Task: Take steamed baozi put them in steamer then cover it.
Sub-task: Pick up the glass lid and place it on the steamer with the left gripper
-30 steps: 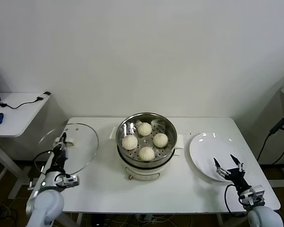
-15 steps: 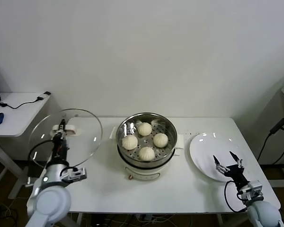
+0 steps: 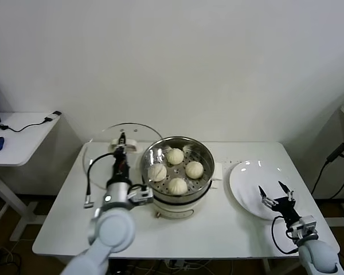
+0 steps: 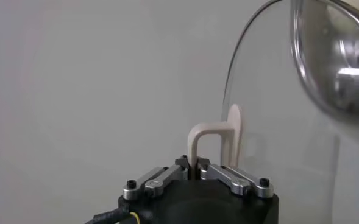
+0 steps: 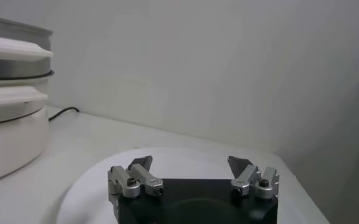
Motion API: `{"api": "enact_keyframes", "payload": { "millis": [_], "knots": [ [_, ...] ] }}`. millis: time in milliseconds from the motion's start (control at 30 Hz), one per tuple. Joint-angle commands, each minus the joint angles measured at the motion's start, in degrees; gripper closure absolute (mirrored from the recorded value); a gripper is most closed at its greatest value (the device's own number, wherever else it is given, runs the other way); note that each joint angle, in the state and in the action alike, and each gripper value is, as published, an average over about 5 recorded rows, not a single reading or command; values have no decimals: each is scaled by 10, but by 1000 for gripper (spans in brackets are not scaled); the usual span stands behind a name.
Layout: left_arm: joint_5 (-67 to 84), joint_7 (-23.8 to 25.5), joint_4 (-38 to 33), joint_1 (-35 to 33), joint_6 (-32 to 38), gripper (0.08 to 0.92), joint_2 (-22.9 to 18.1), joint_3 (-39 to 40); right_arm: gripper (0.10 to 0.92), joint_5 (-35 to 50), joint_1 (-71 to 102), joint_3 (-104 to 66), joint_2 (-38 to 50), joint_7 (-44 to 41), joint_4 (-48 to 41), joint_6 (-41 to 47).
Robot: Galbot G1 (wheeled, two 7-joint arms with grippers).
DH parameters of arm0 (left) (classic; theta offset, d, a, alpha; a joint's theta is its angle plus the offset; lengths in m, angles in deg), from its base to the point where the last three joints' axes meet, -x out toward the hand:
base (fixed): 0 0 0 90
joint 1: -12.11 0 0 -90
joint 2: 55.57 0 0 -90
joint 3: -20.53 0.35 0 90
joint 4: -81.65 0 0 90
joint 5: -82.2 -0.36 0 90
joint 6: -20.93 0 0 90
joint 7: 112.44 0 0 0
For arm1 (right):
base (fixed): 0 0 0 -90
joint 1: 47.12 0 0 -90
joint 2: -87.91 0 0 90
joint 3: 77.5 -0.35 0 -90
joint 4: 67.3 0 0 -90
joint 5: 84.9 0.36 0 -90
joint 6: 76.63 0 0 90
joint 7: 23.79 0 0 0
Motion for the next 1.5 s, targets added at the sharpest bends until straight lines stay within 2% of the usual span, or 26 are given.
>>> {"api": "enact_keyframes", "payload": {
  "millis": [33,333,567,1100,1500],
  "knots": [
    [-86,45,110,87,-31,853,-160,109,203,-2,-7,1,1,0,-8,-2],
    [-94,13,177,78,-31,853,-218,117,203,2,-13,5,0,0,-8,-4],
    [-95,-5,208,67,-31,853,-238,110,203,3,-14,5,0,-2,-8,-7],
    [-71,-55,250,62,-31,853,-243,85,203,1,-14,5,-6,-6,-12,-12],
    [-60,-67,258,61,-31,853,-237,81,203,-4,-14,4,-8,-11,-15,-14]
  ]
}}
